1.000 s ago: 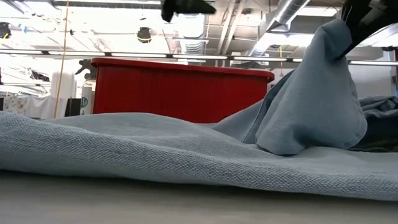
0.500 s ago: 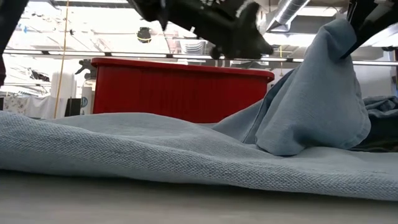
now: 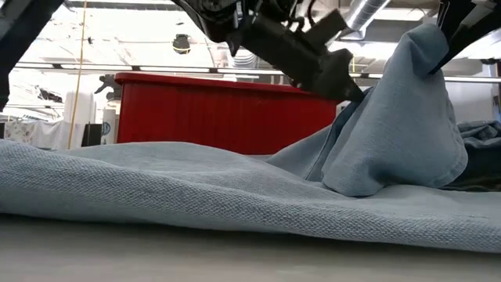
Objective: Fold Laundry from Bin
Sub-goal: Fold the light blue pants
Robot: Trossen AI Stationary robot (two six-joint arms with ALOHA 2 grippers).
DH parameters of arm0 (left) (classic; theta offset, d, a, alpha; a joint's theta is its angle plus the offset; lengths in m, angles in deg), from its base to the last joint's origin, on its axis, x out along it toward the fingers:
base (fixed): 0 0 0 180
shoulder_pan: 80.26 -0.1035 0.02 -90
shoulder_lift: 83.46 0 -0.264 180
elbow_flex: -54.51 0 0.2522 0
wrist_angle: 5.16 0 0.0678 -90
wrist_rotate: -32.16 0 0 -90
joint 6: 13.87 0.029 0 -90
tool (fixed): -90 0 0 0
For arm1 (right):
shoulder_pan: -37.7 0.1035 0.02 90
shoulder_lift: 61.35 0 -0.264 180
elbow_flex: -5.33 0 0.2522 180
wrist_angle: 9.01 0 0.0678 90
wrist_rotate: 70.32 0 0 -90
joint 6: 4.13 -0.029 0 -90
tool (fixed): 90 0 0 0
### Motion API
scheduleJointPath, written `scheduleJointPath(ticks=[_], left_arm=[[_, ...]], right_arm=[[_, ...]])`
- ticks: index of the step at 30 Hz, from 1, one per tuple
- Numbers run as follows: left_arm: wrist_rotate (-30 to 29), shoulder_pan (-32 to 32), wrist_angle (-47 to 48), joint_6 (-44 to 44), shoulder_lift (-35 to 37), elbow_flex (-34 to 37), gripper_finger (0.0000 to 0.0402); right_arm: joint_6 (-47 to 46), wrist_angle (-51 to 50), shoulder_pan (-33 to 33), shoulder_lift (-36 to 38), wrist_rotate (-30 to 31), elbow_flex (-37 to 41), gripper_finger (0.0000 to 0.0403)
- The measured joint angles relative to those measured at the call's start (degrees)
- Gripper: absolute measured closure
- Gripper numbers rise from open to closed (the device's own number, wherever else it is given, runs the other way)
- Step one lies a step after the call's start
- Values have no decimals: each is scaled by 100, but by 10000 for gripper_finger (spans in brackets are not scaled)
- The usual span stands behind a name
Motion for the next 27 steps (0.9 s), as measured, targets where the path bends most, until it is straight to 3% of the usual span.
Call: scheduleJointPath(ticks=[8, 13, 18, 21, 27], left_arm=[[-59, -373, 368, -61, -47, -233, 265], [591, -510, 549, -209, -22, -336, 334], [632, -504, 748, -52, -15, -334, 394], [427, -473, 1204, -50, 61, -334, 399], [-269, -322, 2408, 73, 552, -334, 401]], right_arm=[[4, 89, 0, 0, 6, 0, 374], [11, 115, 0, 0, 17, 0, 373], [-259, 122, -2, 0, 28, 0, 374], [-1035, 98, -35, 0, 34, 0, 373], [-3705, -79, -293, -2, 35, 0, 374]])
